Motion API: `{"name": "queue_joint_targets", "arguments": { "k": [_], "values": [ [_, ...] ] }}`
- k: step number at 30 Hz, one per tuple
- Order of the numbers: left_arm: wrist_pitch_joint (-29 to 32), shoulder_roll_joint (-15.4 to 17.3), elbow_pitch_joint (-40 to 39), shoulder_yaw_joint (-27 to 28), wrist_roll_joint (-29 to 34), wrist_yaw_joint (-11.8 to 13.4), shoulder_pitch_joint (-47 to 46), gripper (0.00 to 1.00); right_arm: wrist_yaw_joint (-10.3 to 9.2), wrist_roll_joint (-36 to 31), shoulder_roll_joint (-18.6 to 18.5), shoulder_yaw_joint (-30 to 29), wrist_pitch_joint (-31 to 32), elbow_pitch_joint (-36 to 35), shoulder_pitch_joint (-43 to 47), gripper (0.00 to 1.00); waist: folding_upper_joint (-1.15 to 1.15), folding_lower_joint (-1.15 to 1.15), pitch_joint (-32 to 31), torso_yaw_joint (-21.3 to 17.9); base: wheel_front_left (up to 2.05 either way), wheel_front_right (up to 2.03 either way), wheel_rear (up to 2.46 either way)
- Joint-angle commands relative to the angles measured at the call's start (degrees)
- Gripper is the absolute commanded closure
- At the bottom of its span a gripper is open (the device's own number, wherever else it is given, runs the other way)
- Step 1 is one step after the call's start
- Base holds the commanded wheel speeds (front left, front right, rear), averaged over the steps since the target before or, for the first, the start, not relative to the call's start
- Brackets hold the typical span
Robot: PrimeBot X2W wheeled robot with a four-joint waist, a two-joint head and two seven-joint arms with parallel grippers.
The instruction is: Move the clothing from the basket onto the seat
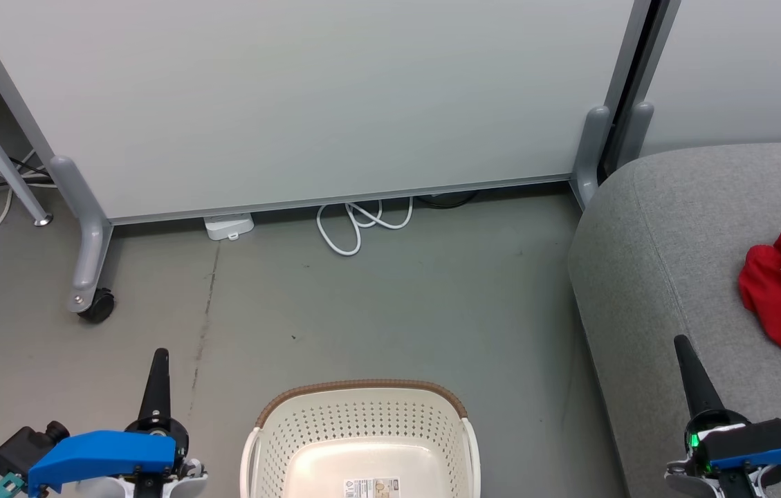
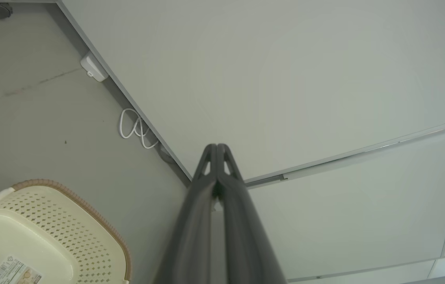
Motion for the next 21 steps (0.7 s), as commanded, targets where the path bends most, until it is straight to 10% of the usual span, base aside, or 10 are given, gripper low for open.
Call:
{"name": "queue_joint_targets", "arguments": {
  "k": [1, 21],
  "values": [
    [0.44, 0.07, -0.68, 0.44, -1.29, -0.08, -1.38, 1.0, 0.03, 1.65, -0.28, -0.19, 0.31, -0.21, -1.19, 1.0, 0.0, 0.0, -0.02, -0.05, 0.0, 0.0, 0.0],
    [3.12, -0.26, -1.72, 2.58, -10.5, -0.1, -2.02, 1.0, 0.04, 12.01, -0.32, -0.3, 1.8, 0.42, -2.38, 1.0, 0.0, 0.0, -0.27, -0.75, 0.0, 0.0, 0.0]
  ]
}}
